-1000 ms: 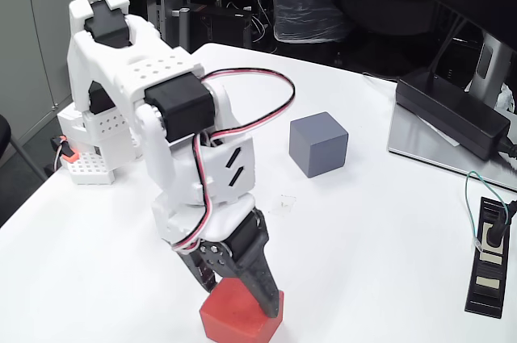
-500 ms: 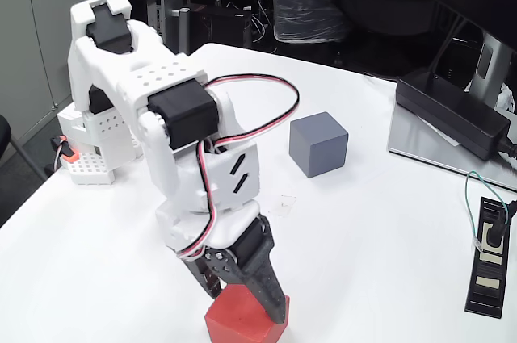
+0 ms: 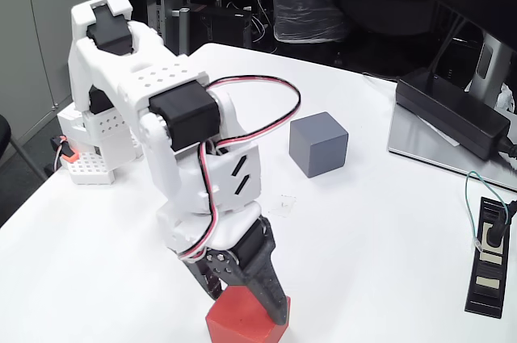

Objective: Stack the three blocks in an ordered color.

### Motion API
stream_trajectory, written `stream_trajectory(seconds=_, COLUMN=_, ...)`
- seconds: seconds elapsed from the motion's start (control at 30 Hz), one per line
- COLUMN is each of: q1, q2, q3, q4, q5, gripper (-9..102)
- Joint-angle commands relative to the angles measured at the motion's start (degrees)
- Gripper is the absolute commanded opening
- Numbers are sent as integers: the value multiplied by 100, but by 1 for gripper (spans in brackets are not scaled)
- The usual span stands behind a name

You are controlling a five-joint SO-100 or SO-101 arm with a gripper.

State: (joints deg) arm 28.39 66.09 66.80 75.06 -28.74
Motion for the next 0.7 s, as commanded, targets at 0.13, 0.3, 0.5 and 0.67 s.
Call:
stream_trajectory(seconds=0.13, q1=-44, q2=18, q3=-123, q4=9, q5=-70, gripper=28)
stream_trajectory(seconds=0.3, q1=-53, q2=18, q3=-123, q4=9, q5=-70, gripper=28)
stream_trajectory(seconds=0.5, q1=-62, q2=18, q3=-132, q4=9, q5=-70, gripper=34)
stream_trajectory(seconds=0.67, q1=-62, q2=18, q3=-132, q4=9, q5=-70, gripper=38)
